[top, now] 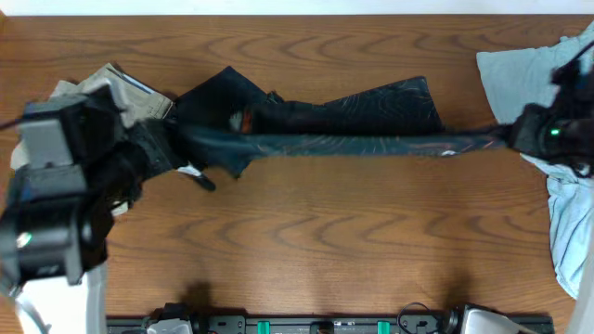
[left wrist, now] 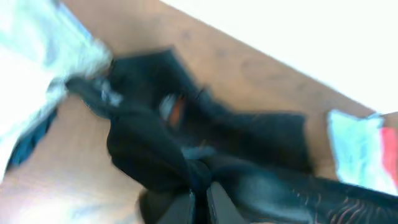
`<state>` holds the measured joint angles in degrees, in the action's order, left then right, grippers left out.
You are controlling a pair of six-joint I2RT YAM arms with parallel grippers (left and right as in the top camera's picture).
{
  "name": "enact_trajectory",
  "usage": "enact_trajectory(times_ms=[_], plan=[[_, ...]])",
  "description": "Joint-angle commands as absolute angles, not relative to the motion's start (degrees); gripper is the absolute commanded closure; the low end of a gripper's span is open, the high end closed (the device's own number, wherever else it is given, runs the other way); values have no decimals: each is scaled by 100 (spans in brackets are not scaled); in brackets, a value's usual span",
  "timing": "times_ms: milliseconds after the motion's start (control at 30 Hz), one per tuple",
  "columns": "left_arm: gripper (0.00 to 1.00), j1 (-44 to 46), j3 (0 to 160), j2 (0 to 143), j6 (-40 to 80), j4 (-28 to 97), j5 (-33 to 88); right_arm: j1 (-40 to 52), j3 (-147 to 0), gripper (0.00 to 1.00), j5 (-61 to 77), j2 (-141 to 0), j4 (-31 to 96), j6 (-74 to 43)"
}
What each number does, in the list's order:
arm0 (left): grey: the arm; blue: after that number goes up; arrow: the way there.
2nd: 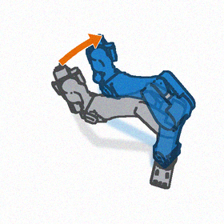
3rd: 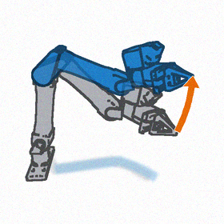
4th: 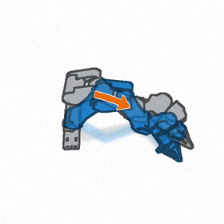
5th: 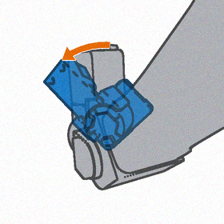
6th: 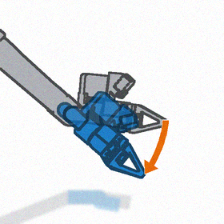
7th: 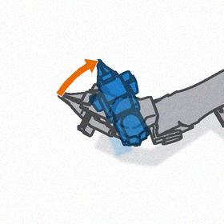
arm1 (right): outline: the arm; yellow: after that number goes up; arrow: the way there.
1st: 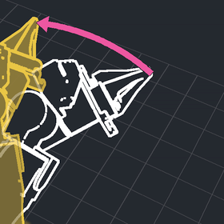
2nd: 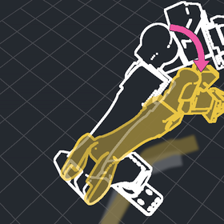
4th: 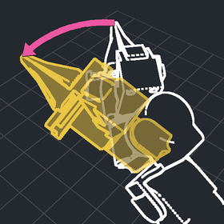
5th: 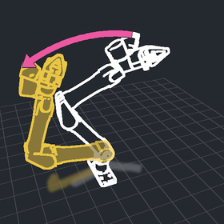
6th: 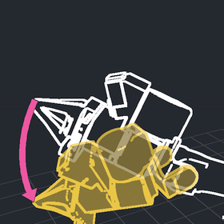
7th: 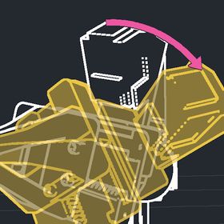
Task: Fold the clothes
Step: 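Lift the jersey with both grippers and flip it away from the robot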
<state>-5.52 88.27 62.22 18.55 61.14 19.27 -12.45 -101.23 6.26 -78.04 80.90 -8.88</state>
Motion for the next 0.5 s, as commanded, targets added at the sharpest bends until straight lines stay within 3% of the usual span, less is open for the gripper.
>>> enact_trajectory(times_ms=[0,267,467], plan=[[94,-582,9675,6027,1758,6108,2056,-1315,-10962,99,572,-7526,8090,-775],[94,-582,10956,5907,1761,6108,2056,-1315,-12700,99,-235,-7371,8064,-1087],[94,-582,11091,5992,1758,6031,2034,-1313,-13126,99,-580,-7384,7994,-1085]])
